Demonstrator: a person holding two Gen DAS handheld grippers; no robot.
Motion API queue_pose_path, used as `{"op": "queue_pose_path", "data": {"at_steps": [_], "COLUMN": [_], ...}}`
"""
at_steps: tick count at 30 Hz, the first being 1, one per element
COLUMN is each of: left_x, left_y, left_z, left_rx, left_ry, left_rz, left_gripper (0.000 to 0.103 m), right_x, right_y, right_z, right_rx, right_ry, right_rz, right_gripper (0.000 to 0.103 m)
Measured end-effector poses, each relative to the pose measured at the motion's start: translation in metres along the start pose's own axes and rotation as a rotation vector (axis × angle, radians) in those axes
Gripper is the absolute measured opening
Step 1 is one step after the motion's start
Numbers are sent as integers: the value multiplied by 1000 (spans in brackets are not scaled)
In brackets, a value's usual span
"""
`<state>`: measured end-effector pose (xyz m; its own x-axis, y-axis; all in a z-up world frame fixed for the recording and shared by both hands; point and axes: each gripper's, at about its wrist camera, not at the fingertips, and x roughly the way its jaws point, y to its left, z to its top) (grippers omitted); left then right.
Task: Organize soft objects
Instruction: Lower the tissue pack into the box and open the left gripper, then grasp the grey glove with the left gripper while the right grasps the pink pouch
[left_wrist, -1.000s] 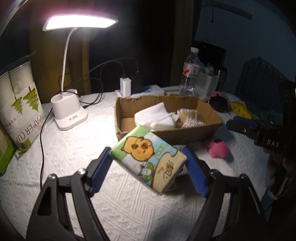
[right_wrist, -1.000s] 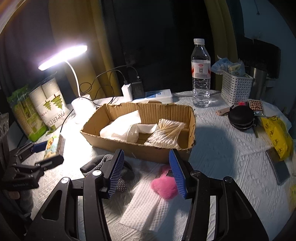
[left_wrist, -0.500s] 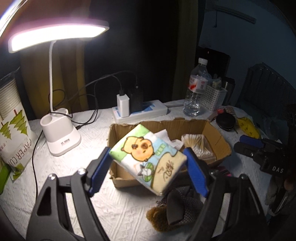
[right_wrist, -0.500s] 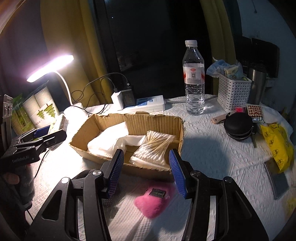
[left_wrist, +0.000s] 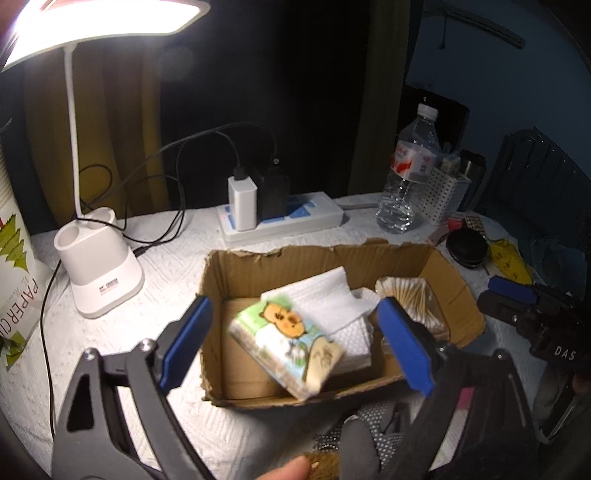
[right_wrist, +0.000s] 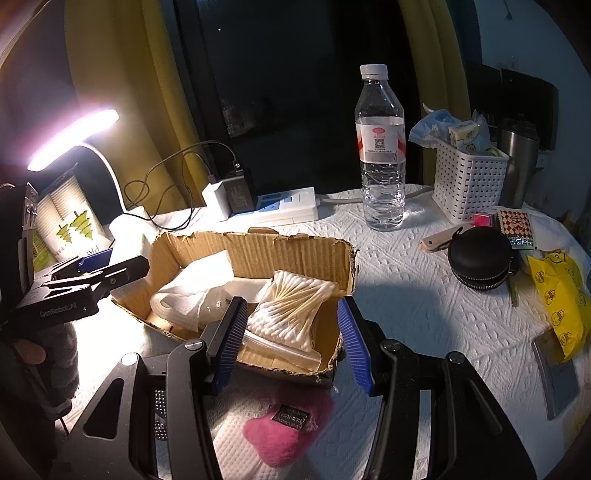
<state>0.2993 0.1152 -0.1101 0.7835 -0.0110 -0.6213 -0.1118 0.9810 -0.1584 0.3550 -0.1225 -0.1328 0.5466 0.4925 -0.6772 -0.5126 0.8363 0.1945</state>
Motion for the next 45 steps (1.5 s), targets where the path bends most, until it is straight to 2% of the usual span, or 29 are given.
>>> {"op": "queue_pose_path", "data": {"at_steps": [11,23,33,45], "left_x": [-36,-63,-56,-22], "left_y": [1,-6,-20,-54], "left_z": [-10,-51,-81,-86], "left_rx": [13,17,22,117], "left_ry": [-41,-24,35,111], "left_rz": [-16,-51,-89,-92], "left_gripper": [94,94,94,93], "right_x": [-16,-33,-27,-2], "right_y": [18,36,25,1], "right_z": [-6,-35,-68,-75], "right_rx": [-20,-34,-1,52], "right_ry": [-17,7,66,98], "right_rz": [-5,-13,-29,1], "right_gripper": [54,54,54,54]}}
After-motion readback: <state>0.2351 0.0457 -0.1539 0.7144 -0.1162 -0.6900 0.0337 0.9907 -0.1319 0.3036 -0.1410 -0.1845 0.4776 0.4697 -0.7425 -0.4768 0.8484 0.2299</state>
